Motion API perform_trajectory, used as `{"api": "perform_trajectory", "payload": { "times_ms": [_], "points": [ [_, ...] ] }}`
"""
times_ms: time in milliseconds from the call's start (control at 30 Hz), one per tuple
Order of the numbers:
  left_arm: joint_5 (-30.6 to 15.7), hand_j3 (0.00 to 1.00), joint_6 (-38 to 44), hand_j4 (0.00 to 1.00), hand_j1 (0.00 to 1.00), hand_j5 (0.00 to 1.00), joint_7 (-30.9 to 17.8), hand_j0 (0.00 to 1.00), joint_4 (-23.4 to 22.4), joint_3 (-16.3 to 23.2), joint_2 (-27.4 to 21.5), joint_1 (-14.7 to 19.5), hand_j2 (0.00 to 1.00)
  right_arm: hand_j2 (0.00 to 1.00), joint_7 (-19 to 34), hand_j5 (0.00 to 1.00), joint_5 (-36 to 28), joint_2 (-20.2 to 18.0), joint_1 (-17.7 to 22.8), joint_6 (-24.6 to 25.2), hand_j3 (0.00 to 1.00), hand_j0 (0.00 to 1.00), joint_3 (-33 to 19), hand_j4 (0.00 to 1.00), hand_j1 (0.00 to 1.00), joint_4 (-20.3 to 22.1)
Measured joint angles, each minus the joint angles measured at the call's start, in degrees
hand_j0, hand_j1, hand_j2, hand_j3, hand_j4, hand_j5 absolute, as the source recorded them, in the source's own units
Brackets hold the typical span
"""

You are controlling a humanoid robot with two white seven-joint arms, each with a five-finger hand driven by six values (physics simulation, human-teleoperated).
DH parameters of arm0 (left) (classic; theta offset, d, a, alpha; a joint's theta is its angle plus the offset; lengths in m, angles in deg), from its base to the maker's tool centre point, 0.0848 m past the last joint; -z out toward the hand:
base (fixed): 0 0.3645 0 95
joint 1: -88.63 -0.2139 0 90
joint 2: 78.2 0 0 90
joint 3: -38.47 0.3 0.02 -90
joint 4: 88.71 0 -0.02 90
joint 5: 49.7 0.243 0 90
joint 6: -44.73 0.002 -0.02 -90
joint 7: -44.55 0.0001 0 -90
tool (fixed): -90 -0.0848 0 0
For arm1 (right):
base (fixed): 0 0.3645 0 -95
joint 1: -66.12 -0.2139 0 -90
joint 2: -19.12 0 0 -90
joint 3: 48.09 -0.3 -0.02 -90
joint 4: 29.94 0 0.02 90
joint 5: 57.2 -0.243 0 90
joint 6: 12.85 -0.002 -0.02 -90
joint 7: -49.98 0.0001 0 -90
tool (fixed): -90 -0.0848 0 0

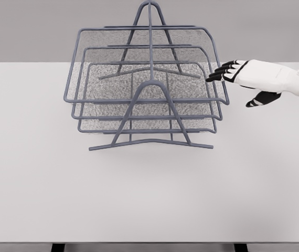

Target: Pull out the upper folder box with right arm

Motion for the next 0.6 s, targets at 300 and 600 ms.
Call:
{"api": "perform_trajectory", "payload": {
  "times_ms": [300,600],
  "points": [
    [0.0,1.00,0.0,1.00,1.00,1.00,0.0,1.00,0.0,0.0,0.0,0.0,1.00,1.00,-0.1,1.00,0.5,-0.9,1.3,0.3,1.00,1.00,0.1,1.00,1.00,0.5],
    [0.0,1.00,0.0,1.00,1.00,1.00,0.0,1.00,0.0,0.0,0.0,0.0,1.00,1.00,-0.1,1.00,0.5,-3.7,1.3,0.3,1.00,1.00,-0.3,1.00,1.00,0.7]
  ]
}}
